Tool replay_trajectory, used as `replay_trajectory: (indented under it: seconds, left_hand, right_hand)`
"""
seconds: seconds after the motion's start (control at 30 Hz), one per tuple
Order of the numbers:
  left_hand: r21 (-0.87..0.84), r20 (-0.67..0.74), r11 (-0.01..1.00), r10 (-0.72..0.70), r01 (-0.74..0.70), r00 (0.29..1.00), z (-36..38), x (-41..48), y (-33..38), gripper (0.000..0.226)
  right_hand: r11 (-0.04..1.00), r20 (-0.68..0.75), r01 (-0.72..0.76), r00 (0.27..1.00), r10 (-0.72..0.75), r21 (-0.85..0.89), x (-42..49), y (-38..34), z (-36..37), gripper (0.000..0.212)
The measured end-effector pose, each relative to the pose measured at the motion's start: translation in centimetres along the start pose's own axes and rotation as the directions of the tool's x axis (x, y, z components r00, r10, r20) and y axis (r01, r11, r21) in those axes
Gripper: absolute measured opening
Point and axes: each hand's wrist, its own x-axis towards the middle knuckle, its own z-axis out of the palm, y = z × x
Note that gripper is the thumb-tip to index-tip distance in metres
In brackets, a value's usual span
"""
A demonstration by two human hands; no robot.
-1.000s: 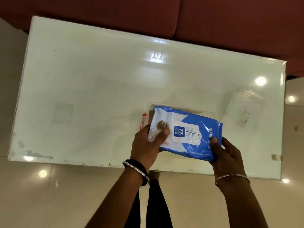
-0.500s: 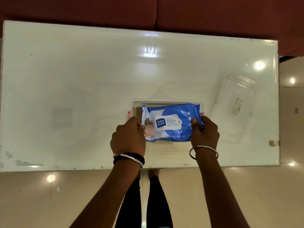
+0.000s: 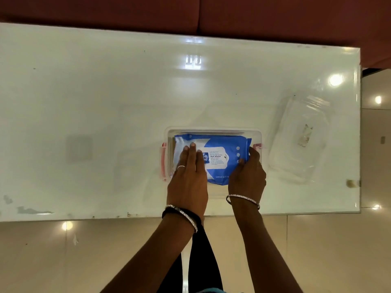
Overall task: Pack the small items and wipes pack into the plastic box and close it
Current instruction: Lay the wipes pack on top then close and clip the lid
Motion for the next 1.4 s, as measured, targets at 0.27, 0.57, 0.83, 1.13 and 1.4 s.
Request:
replay_trajectory:
  seconds: [0.27,0.57,0.83,1.13,1.4]
  left_hand:
    - [-0.066,-0.046,0.996,-0.055,0.051,0.997,2.0,1.5,-0.5,0.084]
    - [-0.098,-0.019,0.993,-0.069,0.066,0.997,2.5,2.8,-0.3,0.089]
    - [-0.078,-0.203,0.996,-0.055,0.04,0.978,-1.7,1.7,1.7,0.041]
    - [-0.332,-0.461,0.903,0.095,-0.271,0.882,-6.0,7.2,9.7,0.019]
    - [-0.259,-0.274,0.901,0.278,-0.349,0.921,-5.7,17.7,17.3,0.031]
  right_hand:
    - [0.874,0.402,0.467,0.831,-0.384,-0.131,-2.7,1.5,-0.5,0.077]
    - [0.805,0.556,0.458,0.807,-0.199,-0.377,-0.6,1.0,0.4,0.087]
    - [0.927,0.499,0.374,0.804,-0.324,-0.001,0.5,0.3,-5.7,0.05]
    - [0.873,0.041,-0.169,0.985,0.169,0.457,6.8,6.6,-11.5,0.012]
    - [0.604,0.03,-0.599,0.722,0.691,0.526,11.4,13.3,-10.3,0.047]
